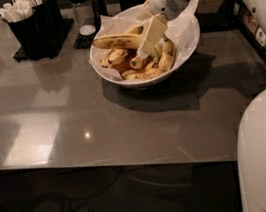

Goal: Pick banana from white bowl

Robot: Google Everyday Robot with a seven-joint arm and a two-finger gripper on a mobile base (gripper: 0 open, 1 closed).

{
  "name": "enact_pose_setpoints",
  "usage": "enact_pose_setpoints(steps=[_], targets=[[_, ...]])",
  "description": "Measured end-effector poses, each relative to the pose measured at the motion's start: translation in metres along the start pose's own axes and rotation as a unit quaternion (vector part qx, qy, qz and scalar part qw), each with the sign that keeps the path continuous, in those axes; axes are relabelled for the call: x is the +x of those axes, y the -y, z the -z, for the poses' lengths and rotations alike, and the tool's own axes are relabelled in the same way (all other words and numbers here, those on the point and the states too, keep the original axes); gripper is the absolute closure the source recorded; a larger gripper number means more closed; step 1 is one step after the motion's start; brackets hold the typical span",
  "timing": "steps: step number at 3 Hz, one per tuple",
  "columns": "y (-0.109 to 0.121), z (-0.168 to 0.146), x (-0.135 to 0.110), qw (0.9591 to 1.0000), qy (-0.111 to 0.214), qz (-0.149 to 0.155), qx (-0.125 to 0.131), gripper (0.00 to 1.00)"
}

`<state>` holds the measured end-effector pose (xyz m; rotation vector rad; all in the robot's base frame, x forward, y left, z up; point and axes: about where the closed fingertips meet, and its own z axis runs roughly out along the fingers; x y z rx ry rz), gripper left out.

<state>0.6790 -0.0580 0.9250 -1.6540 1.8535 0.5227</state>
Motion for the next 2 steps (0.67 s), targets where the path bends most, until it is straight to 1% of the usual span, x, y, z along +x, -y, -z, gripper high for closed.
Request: enact_pose_setpoints(steps=[1,2], targets=[[0.005,-0.022,0.002,0.9998,-0.003,-0.005,-0.019,0.0],[0.011,-0.038,0.004,0.9995,-0.004,-0.011,-0.03,0.09]])
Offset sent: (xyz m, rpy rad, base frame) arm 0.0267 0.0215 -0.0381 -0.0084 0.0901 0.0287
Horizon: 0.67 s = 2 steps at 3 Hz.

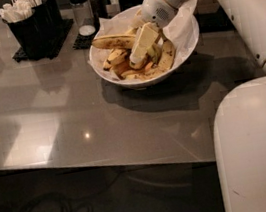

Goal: Pick banana from white bowl

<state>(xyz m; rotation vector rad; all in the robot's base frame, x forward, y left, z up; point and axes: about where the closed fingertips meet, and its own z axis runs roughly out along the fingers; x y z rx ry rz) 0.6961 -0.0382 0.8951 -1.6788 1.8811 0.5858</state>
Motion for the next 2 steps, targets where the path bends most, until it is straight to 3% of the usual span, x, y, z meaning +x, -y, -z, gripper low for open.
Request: enact_pose_setpoints(steps=[1,2], targets=[[0.0026,-0.0022,-0.0008,1.0,0.001,-0.002,-0.001,0.26],[0.0045,-0.0008,-0.0021,1.0,0.002,-0.005,0.0,0.5]])
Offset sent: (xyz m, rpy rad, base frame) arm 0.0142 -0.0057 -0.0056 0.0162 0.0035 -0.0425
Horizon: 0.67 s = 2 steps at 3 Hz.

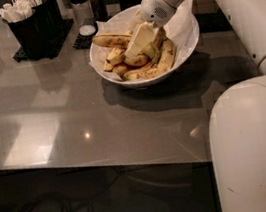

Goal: Pick banana from white bowl

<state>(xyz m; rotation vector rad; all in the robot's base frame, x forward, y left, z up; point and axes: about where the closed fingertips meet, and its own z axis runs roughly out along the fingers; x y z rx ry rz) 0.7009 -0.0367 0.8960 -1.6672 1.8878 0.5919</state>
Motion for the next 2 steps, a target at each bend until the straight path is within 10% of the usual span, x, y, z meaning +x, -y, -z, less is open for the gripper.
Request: enact_pose_setpoints(steps=[2], targets=[[0.0089,-0.0028,0.0075,0.9998,0.007,-0.012,0.015,0.96]])
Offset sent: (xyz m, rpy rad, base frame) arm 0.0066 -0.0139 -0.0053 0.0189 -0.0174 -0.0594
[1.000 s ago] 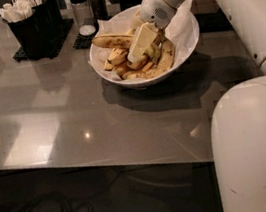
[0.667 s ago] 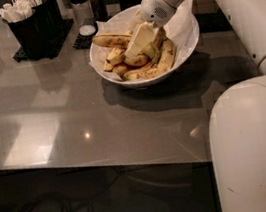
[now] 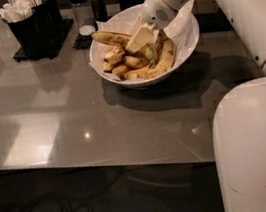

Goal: Pick banana from white bowl

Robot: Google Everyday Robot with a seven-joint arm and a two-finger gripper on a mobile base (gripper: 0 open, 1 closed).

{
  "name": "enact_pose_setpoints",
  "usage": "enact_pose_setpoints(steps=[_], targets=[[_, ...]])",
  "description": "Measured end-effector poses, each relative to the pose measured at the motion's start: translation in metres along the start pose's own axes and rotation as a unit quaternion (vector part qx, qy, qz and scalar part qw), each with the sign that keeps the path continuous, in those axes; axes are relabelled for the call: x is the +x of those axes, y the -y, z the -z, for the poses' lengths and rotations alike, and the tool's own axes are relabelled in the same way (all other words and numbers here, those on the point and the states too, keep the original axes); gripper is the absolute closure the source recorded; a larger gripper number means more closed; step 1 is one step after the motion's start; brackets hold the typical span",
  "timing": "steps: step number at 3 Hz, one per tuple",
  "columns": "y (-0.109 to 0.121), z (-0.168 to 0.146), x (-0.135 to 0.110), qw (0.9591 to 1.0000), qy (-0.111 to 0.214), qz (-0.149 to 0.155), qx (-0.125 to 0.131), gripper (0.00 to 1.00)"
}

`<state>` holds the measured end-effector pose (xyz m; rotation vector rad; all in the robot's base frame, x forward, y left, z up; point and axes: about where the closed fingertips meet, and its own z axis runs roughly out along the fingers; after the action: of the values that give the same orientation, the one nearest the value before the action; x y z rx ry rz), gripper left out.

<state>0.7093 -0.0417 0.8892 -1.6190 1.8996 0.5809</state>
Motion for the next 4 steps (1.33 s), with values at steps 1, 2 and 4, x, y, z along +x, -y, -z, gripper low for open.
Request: enact_pose_setpoints(steps=[1,2,4], targets=[[0.0,0.0,0.0,1.0,0.0,0.0,0.0,1.0],[-0.014,0.024,0.0,0.9994,-0.029,0.018,0.005,1.0],[-0.083,0.1,-0.004,0.9963,0.062,0.054,0.025,1.0]])
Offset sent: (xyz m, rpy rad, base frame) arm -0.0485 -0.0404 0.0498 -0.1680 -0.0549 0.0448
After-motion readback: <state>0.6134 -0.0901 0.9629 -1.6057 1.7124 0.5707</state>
